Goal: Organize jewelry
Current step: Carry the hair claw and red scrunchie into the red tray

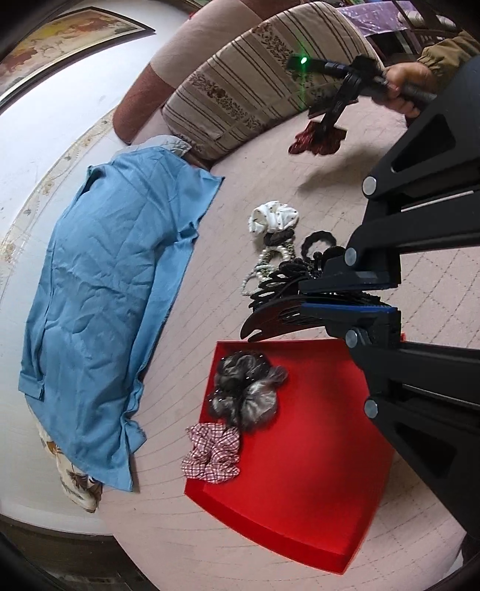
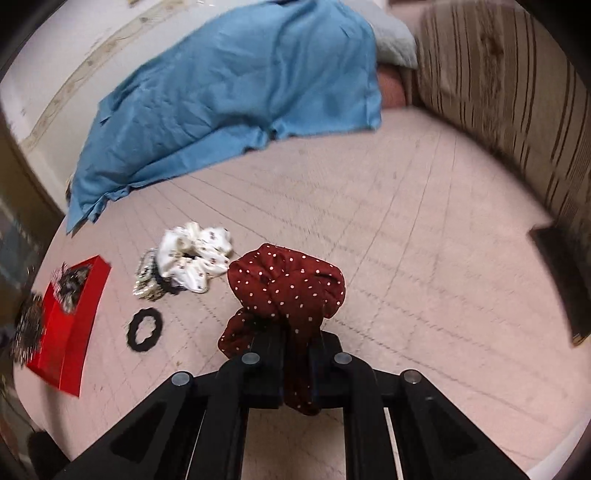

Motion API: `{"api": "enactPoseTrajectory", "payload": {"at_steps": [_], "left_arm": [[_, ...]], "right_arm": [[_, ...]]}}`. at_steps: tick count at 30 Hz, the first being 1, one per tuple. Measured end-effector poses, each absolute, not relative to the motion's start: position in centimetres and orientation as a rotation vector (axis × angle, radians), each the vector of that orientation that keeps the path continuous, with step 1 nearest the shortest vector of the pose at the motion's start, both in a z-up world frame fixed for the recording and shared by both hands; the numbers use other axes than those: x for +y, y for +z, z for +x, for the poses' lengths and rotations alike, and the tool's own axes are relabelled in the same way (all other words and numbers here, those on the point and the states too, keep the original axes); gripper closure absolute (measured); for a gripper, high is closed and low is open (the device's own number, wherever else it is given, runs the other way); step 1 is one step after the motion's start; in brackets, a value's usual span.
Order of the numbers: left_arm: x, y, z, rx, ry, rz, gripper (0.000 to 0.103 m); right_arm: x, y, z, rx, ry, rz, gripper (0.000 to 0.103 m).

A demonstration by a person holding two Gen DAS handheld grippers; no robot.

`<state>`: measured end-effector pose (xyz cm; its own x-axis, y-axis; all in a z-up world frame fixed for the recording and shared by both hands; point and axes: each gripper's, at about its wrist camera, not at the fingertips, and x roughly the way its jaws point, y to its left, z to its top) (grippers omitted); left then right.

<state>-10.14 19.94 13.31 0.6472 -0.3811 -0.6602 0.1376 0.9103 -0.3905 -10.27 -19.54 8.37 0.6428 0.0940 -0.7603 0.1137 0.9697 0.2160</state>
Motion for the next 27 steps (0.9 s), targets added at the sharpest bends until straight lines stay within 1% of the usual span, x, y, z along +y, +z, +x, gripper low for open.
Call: {"api": "enactPoseTrajectory", "payload": {"at_steps": [8, 12, 16, 21, 27], "left_arm": [[23.1, 13.3, -9.9, 0.791, -0.295, -0.385, 0.098], [26.2, 12.7, -9.4, 0.792, -0.266, -0.467, 0.098], [29.0, 12.1, -8.5, 0.787, -0.198, -0.475, 0.098], [32.1, 10.9, -6.4, 0.798, -0.114, -0.496, 0.098], [33.3, 9.6, -4.1, 0.827, -0.014, -0.415, 0.098]], "right_arm": [[-16.4, 12.3, -10.1, 0.833, 0.099, 0.315, 0.093], [-11.3, 14.1, -9.0, 0.823, 0.218, 0.304, 0.093], [-6.0, 15.2, -8.3, 0.824, 0.338, 0.270, 0.093], [0.5, 15.1, -6.8, 0.870, 0.471, 0.244, 0.093], [7.5, 12.9, -4.3, 0.952, 0.567, 0.218, 0.093]]}}
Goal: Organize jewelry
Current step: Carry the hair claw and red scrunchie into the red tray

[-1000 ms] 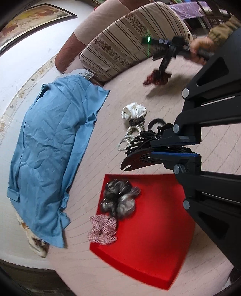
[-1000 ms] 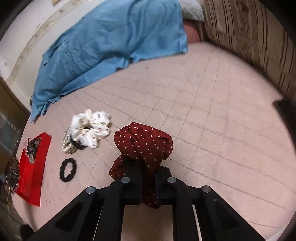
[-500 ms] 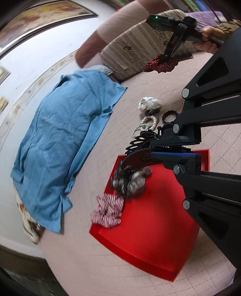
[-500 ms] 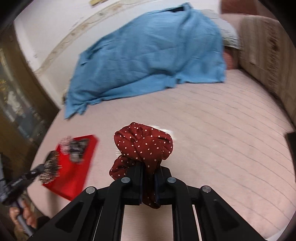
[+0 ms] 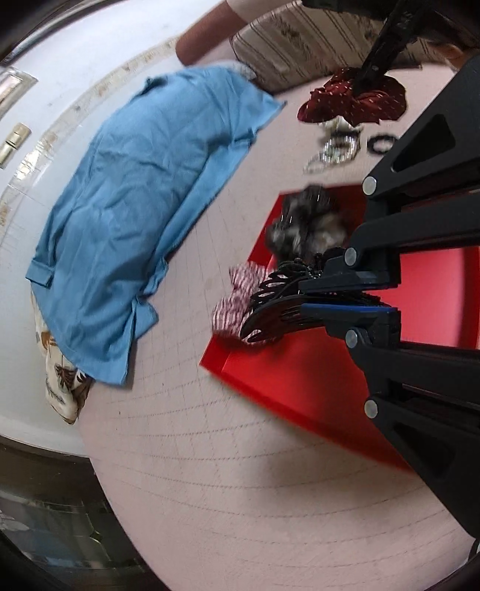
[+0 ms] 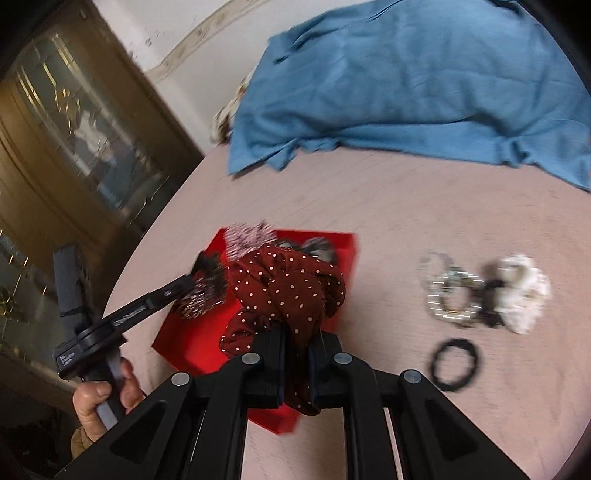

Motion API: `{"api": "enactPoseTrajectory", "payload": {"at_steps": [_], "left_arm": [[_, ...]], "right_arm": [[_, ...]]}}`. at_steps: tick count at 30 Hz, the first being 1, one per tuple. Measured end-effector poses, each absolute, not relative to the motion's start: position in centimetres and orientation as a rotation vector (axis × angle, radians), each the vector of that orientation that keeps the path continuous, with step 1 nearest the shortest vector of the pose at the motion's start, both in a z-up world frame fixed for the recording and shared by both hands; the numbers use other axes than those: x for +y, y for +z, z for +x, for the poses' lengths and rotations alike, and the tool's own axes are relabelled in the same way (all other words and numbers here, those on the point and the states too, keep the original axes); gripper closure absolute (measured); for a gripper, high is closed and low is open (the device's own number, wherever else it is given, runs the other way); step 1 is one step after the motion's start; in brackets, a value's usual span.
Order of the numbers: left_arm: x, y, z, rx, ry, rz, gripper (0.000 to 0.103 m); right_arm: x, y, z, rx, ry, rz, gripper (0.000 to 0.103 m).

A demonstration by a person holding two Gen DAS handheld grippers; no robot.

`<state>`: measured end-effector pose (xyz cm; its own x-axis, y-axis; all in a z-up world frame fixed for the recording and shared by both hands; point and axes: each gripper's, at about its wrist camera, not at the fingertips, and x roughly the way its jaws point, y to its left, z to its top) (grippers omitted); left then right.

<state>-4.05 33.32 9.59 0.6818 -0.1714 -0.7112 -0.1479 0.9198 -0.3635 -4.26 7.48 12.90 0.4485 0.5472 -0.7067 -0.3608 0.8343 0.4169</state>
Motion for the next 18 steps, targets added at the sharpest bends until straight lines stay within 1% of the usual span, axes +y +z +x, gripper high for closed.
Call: {"api": "enactPoseTrajectory", "payload": {"at_steps": [5, 10, 13, 14, 15, 16, 17, 18], "left_arm": [[34.3, 8.1, -1.5, 0.884, 0.004, -0.378, 0.098], [35.7, 6.9, -1.0, 0.883, -0.007, -0.420, 0.098], [36.7, 7.1, -1.2, 0.860, -0.025, -0.466, 0.097], [36.9, 7.2, -1.3, 0.853, -0.030, -0.477, 0.093], [37.1, 7.4, -1.5, 0.843, -0.034, -0.487, 0.084], [37.5, 7.7, -1.8, 0.823, -0.034, -0.501, 0.078], [37.7, 7.9, -2.1, 0.807, -0.033, -0.511, 0.070], [37.9, 8.2, -2.4, 0.787, -0.033, -0.521, 0.066]], "right_arm": [[13.1, 10.2, -2.2, 1.019, 0.613, 0.163, 0.093], [16.6, 7.5, -0.8, 1.070, 0.623, 0.111, 0.092], [18.0, 6.1, -0.1, 1.087, 0.614, 0.092, 0.090], [18.3, 5.7, 0.1, 1.091, 0.612, 0.098, 0.090], [18.4, 5.5, 0.3, 1.091, 0.608, 0.102, 0.090], [18.6, 5.4, 0.4, 1.092, 0.602, 0.103, 0.088], [18.6, 5.3, 0.5, 1.093, 0.602, 0.105, 0.082], [18.7, 5.2, 0.5, 1.092, 0.601, 0.103, 0.078]]}}
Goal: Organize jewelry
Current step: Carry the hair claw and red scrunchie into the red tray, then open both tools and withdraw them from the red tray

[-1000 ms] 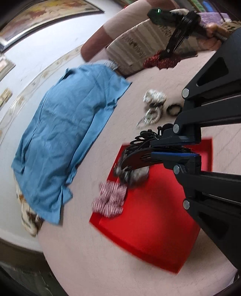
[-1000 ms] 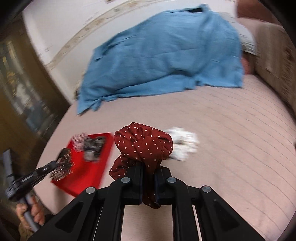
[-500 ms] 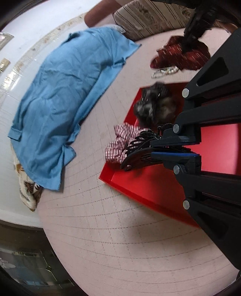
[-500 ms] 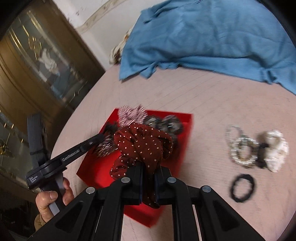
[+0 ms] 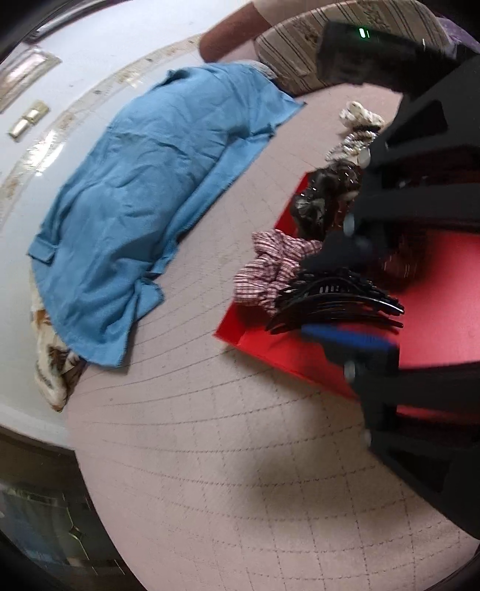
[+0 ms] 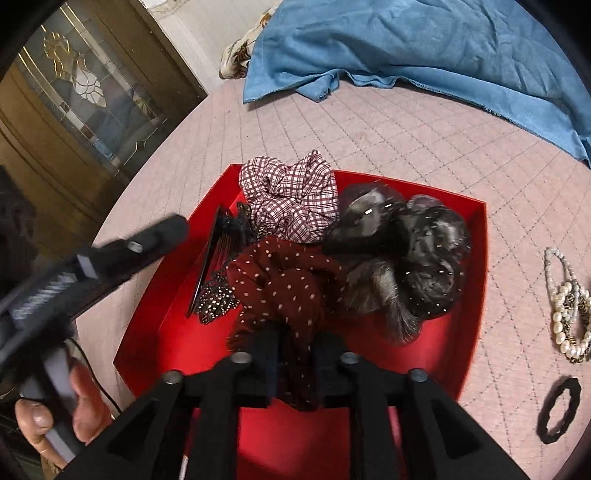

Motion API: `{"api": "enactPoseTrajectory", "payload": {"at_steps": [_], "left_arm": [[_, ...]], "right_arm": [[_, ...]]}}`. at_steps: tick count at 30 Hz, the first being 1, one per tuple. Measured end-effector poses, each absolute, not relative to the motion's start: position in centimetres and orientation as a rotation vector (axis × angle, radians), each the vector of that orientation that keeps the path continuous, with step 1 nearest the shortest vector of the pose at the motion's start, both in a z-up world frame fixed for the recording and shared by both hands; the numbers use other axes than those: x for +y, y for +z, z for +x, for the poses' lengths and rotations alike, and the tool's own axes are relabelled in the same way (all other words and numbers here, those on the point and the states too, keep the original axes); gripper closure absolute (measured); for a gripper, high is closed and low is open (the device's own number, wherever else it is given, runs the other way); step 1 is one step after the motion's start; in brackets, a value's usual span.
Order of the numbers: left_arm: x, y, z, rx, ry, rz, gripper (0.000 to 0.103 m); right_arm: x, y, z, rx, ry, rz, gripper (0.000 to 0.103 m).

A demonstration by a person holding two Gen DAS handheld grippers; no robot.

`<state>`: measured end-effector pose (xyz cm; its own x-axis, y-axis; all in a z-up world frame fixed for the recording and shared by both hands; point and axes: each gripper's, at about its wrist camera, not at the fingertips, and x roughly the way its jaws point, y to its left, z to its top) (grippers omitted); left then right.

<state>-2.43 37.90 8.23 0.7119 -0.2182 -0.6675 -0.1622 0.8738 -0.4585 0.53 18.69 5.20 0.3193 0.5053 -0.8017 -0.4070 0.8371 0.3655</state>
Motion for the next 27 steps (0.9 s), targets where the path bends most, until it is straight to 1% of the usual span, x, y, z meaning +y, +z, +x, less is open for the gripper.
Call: {"api": "enactPoseTrajectory", "payload": {"at_steps": [2, 3, 4, 10, 11, 12, 14, 17, 21, 27], "left_arm": [[38.3, 8.8, -3.1, 0.748, -0.029, -0.535, 0.062], [38.4, 9.1, -3.4, 0.734, -0.017, -0.537, 0.058], [38.6, 9.2, -3.6, 0.725, -0.003, -0.536, 0.056], [38.8, 9.7, -4.4, 0.702, 0.133, -0.463, 0.052], [38.6, 9.7, -4.4, 0.704, 0.150, -0.441, 0.050], [38.5, 9.7, -4.5, 0.707, 0.163, -0.422, 0.047], [37.8, 9.7, -4.5, 0.713, 0.203, -0.363, 0.045], [37.1, 9.7, -4.7, 0.714, 0.251, -0.288, 0.042], [35.7, 9.8, -5.0, 0.721, 0.289, -0.200, 0.041], [33.7, 10.8, -6.1, 0.723, 0.317, -0.165, 0.041]], "right_arm": [[18.9, 5.3, 0.4, 1.081, 0.599, 0.094, 0.056], [18.9, 5.4, 0.2, 1.073, 0.596, 0.088, 0.052], [18.8, 5.6, 0.0, 1.066, 0.593, 0.085, 0.050], [18.6, 7.3, -1.7, 1.028, 0.609, 0.047, 0.049], [18.3, 7.8, -2.2, 1.014, 0.606, 0.033, 0.049], [17.9, 8.1, -2.7, 1.002, 0.601, 0.023, 0.048], [17.1, 8.7, -3.5, 0.981, 0.584, 0.019, 0.043], [15.7, 9.2, -4.4, 0.957, 0.554, 0.015, 0.041], [14.0, 9.6, -5.4, 0.938, 0.512, -0.014, 0.040], [10.4, 9.9, -7.1, 0.914, 0.460, 0.014, 0.036]]}}
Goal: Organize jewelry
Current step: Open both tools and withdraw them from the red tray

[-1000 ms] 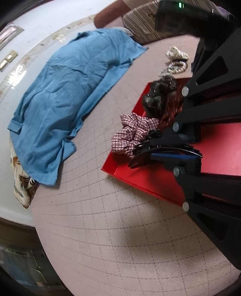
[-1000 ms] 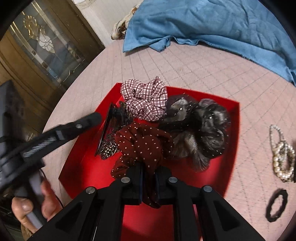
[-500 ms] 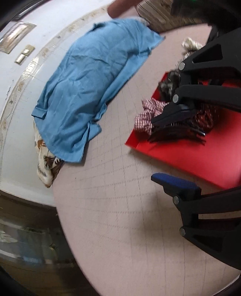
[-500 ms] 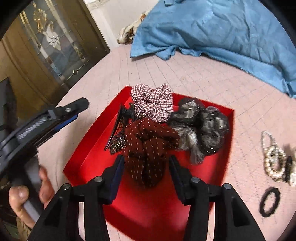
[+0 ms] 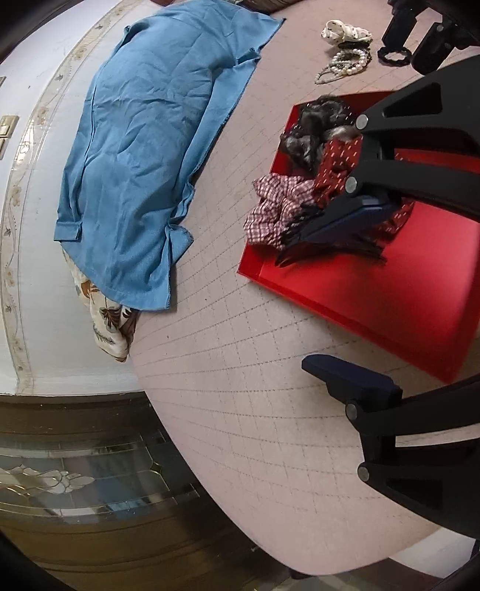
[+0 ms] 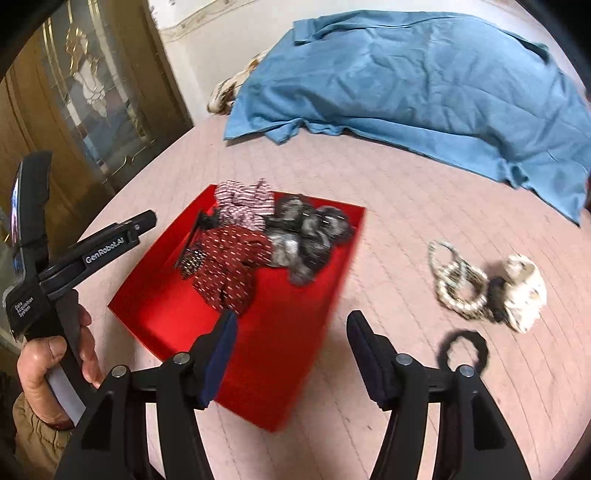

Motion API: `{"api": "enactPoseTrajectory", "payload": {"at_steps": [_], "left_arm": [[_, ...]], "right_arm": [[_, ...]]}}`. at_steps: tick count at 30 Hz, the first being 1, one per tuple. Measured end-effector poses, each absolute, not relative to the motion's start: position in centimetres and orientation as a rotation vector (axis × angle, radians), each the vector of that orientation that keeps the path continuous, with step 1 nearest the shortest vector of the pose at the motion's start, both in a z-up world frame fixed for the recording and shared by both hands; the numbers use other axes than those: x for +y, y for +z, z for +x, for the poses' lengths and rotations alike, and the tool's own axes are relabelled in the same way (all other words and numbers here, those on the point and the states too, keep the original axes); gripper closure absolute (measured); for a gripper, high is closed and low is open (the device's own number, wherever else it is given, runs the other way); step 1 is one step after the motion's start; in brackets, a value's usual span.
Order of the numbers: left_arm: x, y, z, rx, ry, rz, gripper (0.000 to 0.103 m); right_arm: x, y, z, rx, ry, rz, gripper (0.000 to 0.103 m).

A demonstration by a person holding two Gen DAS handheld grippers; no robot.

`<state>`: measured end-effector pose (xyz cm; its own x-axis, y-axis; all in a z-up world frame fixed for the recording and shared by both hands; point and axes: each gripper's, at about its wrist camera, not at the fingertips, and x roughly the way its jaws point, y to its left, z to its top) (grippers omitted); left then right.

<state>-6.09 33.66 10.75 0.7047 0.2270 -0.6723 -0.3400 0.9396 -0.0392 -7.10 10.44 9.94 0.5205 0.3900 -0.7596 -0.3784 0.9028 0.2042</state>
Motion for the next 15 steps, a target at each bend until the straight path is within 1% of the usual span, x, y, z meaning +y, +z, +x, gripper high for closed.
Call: {"api": "enactPoseTrajectory", "payload": {"at_steps": [2, 6, 8, 15], "left_arm": [[32.5, 11.4, -6.8, 0.730, 0.299, -0.162, 0.040], [29.8, 12.2, -8.5, 0.732, 0.292, -0.105, 0.035], [28.0, 12.6, -9.6, 0.737, 0.284, -0.068, 0.034], [23.2, 14.0, -11.8, 0.742, 0.252, 0.037, 0.032]], "right_arm": [[9.4, 10.0, -7.7, 0.910, 0.451, 0.027, 0.036], [7.2, 10.3, -8.9, 0.895, 0.430, 0.047, 0.035], [6.3, 10.2, -9.3, 0.895, 0.417, 0.060, 0.033], [2.3, 10.3, -10.6, 0.884, 0.379, 0.135, 0.032]]}}
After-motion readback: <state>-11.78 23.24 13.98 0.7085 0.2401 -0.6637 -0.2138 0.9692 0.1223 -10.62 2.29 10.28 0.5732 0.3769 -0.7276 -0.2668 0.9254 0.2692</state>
